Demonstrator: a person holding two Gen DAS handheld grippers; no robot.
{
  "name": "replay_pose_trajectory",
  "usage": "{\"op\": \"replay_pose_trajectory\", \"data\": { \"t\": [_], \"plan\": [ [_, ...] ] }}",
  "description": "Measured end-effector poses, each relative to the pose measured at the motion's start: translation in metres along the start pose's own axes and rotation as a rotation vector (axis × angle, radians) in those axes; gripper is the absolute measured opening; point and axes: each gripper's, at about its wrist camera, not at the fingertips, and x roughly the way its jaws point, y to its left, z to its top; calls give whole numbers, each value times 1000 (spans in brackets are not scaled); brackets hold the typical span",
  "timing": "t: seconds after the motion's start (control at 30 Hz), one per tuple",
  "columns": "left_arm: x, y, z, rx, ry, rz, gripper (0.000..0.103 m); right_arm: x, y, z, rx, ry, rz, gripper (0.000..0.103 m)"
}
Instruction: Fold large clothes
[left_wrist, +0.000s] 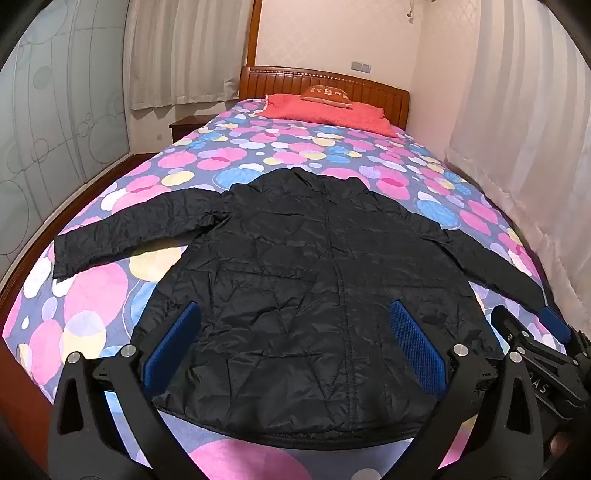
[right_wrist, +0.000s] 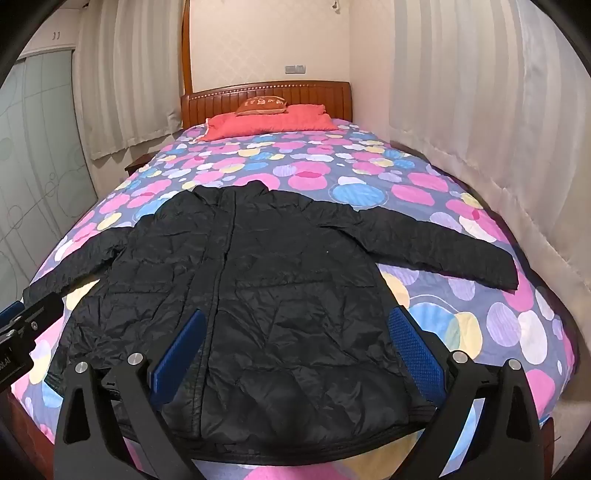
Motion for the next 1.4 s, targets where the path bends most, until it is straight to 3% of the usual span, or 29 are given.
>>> {"op": "replay_pose_trajectory", "data": {
  "t": [1.4],
  "plan": [
    [3,4,-5,-13,15,5,101,2,1,-3,-7,-1,-3,98]
  ]
}}
